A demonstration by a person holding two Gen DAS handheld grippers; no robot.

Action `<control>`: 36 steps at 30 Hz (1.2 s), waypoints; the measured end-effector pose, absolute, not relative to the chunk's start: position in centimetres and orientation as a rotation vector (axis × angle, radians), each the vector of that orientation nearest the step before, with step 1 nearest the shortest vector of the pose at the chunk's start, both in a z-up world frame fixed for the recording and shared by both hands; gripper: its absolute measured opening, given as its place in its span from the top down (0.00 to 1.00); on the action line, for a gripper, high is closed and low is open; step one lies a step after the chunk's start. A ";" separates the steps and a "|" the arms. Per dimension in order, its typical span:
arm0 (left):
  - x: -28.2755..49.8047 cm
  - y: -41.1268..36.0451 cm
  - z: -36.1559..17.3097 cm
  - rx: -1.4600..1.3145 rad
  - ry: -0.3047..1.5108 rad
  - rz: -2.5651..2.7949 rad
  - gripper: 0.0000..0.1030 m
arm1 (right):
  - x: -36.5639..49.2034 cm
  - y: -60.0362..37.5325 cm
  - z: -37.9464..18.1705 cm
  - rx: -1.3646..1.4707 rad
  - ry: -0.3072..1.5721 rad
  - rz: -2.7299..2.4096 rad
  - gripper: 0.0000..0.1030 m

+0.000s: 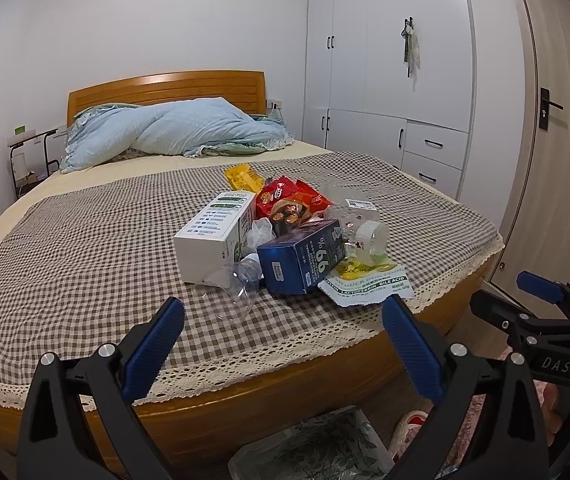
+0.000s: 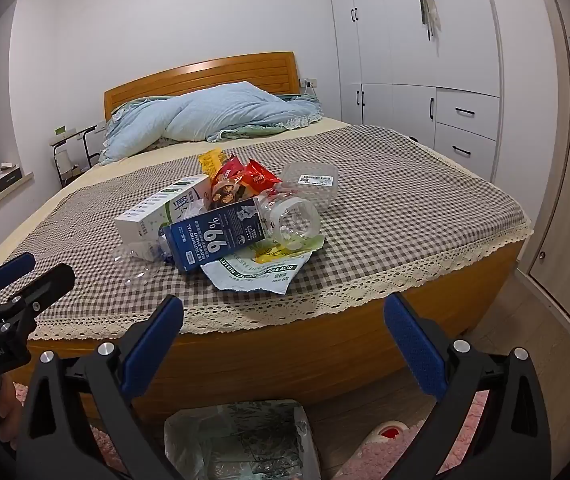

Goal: Collect trash

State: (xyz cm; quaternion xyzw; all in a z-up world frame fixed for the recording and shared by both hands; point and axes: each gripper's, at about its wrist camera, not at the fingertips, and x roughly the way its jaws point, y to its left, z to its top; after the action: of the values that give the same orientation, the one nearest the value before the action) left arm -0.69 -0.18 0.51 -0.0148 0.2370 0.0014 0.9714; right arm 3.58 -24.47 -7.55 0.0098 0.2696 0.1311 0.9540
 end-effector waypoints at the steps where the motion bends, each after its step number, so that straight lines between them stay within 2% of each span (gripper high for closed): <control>1: -0.7 -0.2 0.5 -0.028 0.478 0.002 0.07 | 3.6 -24.5 -7.5 0.020 0.548 0.266 0.06; 36: -0.9 -0.4 0.8 -0.014 0.471 -0.005 0.07 | 3.5 -24.2 -7.4 0.017 0.547 0.266 0.06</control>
State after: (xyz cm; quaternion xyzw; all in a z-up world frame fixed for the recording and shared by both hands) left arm -0.89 -0.41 0.76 -0.0068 0.2334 -0.0023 0.9724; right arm 3.50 -24.24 -7.40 0.0083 0.2695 0.1309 0.9540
